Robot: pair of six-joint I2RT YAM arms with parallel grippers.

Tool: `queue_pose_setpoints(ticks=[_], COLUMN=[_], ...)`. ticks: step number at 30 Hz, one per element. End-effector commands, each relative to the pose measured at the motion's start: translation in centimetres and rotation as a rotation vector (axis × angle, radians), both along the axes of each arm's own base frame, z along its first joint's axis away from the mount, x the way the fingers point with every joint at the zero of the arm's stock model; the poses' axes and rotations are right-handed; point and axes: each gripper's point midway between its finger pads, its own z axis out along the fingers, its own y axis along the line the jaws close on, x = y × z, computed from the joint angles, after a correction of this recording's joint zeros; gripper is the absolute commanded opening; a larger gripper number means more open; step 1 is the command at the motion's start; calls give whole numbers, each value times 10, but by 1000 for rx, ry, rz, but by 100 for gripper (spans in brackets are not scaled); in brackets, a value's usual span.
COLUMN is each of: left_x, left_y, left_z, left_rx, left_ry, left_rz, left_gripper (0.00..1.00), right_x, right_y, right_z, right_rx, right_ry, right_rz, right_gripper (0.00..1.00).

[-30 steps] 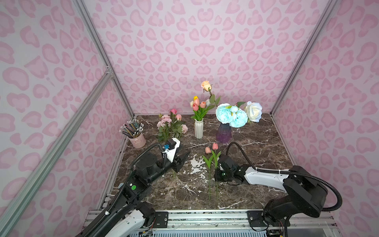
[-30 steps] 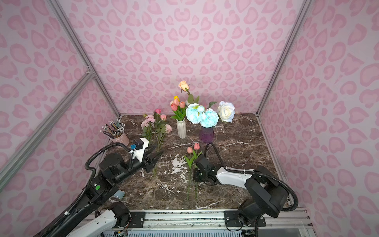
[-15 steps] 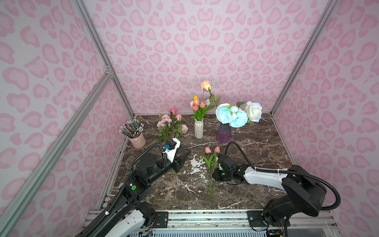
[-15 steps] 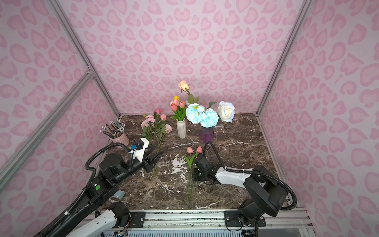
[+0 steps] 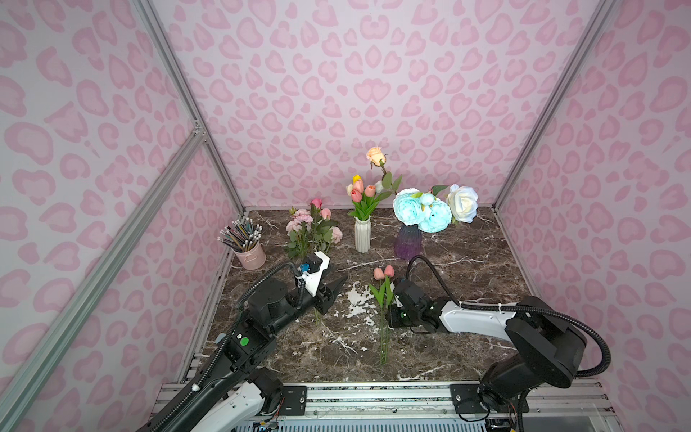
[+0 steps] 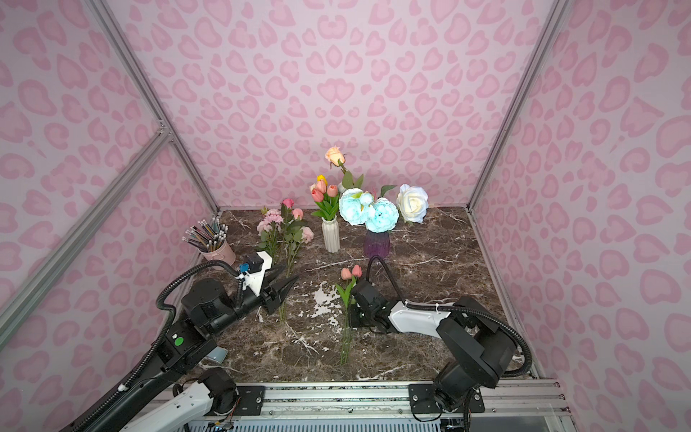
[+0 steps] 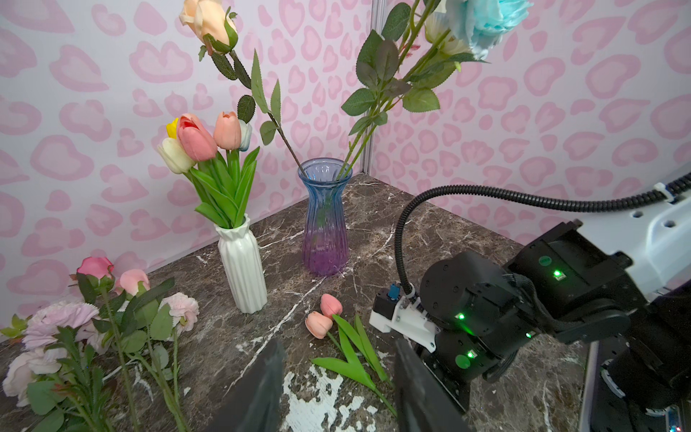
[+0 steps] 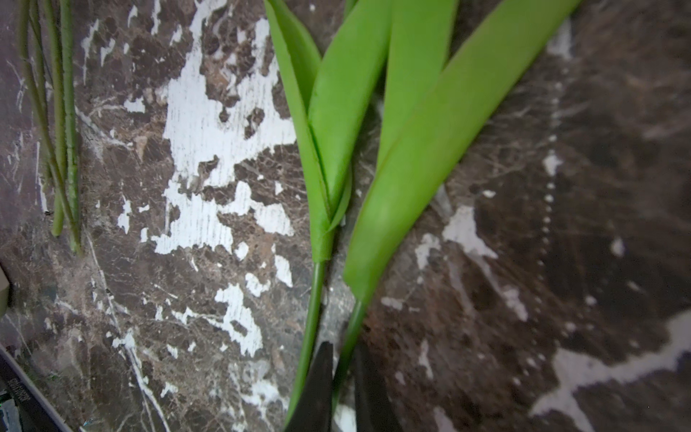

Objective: Pick out pink flowers from the vase
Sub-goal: Place the flower at the center of the board.

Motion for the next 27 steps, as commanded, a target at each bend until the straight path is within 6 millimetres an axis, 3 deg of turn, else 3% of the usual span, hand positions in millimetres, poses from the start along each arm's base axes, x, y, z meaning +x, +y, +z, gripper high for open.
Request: queue_pose_setpoints(ticks=[1,10,22,24,27], left_x=[1,1,4,7,17], left_y=[1,1,-2,-2,-3], left_z=[3,4,-2,-3,-5], left_rx=[-3,-6,7,13,22], left_ry=[-15,-17,-2,0,3], left_rz=[7,7,8,14,46], left_gripper=[50,50,50,50,51], right_x=[-16,-19,-11,-8,3], right_y=[-19,-18,-17,-17,-11], right_z=[-20,-14,14,25,62], right_rx=[-110,-141,-160,-160,-109], right_ry=[62,45,-21,-47,-165], right_rz=[20,49,58,57,52], right_gripper=[14,16,27,27,29])
